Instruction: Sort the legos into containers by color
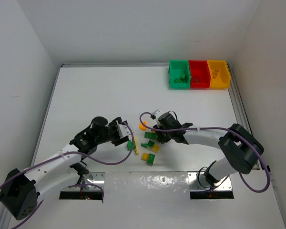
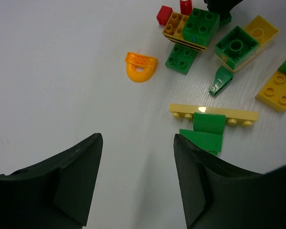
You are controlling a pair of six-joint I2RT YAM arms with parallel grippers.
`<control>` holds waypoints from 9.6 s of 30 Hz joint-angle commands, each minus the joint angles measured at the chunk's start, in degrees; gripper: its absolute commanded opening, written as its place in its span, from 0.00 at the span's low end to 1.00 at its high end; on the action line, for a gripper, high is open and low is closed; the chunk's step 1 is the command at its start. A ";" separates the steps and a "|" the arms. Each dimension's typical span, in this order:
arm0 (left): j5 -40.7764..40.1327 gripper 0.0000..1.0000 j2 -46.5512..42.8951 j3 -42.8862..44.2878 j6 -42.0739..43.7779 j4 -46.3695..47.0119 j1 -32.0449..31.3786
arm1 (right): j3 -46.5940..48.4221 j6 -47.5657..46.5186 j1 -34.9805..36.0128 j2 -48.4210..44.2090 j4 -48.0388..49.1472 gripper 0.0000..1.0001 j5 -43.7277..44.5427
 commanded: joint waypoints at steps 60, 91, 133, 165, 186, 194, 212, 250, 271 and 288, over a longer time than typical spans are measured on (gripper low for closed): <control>-13.16 0.59 0.01 -1.47 -11.48 10.85 -0.44 | 8.03 -1.83 1.68 -10.37 -5.34 0.00 9.70; -32.18 0.59 6.42 -5.33 -23.02 24.05 4.39 | 81.26 3.52 -32.08 53.42 1.25 0.09 17.44; -45.45 0.59 -6.93 -7.71 -27.59 19.92 3.43 | 37.75 11.94 4.57 22.56 -12.62 0.78 15.14; -42.20 0.59 -6.32 -8.41 -25.74 19.83 2.99 | 44.17 -40.77 -1.93 27.93 -24.77 0.81 -17.45; -42.72 0.59 -5.35 -8.41 -25.83 19.83 3.16 | 44.17 -43.50 -2.02 32.42 -24.60 0.54 -17.02; -42.37 0.59 -5.26 -8.50 -25.65 19.74 3.08 | 44.69 -41.92 -2.02 32.33 -25.03 0.30 -18.86; -43.34 0.59 -5.52 -8.67 -25.92 20.62 3.16 | 42.93 -8.36 -15.37 20.11 1.50 0.26 -17.64; -43.25 0.59 5.19 -7.09 -27.59 18.51 10.46 | 51.55 25.84 -45.79 38.74 32.18 0.22 41.34; -42.37 0.59 6.95 -7.27 -27.59 18.60 11.34 | 59.63 22.33 -50.54 44.19 25.16 0.72 37.21; -38.86 0.59 5.38 -6.92 -27.41 17.81 11.51 | 51.47 5.82 -46.50 37.43 29.09 0.77 16.31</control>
